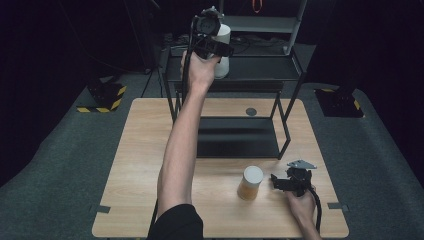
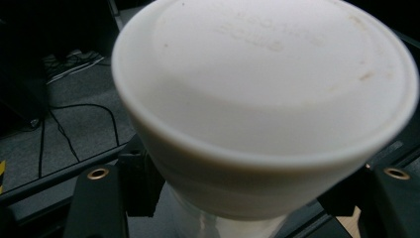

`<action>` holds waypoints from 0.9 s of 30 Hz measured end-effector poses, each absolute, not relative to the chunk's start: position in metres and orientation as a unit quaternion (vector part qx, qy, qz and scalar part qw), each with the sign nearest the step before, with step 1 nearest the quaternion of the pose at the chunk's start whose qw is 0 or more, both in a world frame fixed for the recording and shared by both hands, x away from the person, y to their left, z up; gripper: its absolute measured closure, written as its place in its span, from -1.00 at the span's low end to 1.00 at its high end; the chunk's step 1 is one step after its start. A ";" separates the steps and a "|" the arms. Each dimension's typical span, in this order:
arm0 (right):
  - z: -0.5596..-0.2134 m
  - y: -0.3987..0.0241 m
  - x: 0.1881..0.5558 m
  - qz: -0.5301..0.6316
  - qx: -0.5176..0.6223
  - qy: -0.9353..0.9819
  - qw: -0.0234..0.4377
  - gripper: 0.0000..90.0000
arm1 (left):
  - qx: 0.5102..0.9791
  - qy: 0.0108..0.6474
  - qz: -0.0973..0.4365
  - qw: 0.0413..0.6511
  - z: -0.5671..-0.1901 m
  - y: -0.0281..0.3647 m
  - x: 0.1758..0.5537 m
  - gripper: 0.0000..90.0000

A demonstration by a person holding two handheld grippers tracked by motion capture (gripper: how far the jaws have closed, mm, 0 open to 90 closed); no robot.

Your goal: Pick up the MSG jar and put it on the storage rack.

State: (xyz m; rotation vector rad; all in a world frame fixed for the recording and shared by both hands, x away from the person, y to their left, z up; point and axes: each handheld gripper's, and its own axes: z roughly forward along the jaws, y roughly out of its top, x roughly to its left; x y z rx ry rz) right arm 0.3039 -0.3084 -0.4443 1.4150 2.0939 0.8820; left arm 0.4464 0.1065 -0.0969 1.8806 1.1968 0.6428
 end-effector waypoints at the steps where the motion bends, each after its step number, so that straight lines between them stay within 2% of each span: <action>1: -0.444 -0.308 0.304 0.321 0.515 0.761 0.230 -0.90 | 0.744 0.472 0.254 0.399 -0.097 0.107 0.446 -0.26; 23: -0.444 -0.308 0.304 0.321 0.515 0.761 0.230 -0.90 | 0.742 0.466 0.256 0.409 -0.101 0.110 0.445 -0.29; 27: -0.444 -0.308 0.304 0.321 0.515 0.761 0.230 -0.90 | 0.739 0.469 0.257 0.409 -0.100 0.109 0.444 -0.57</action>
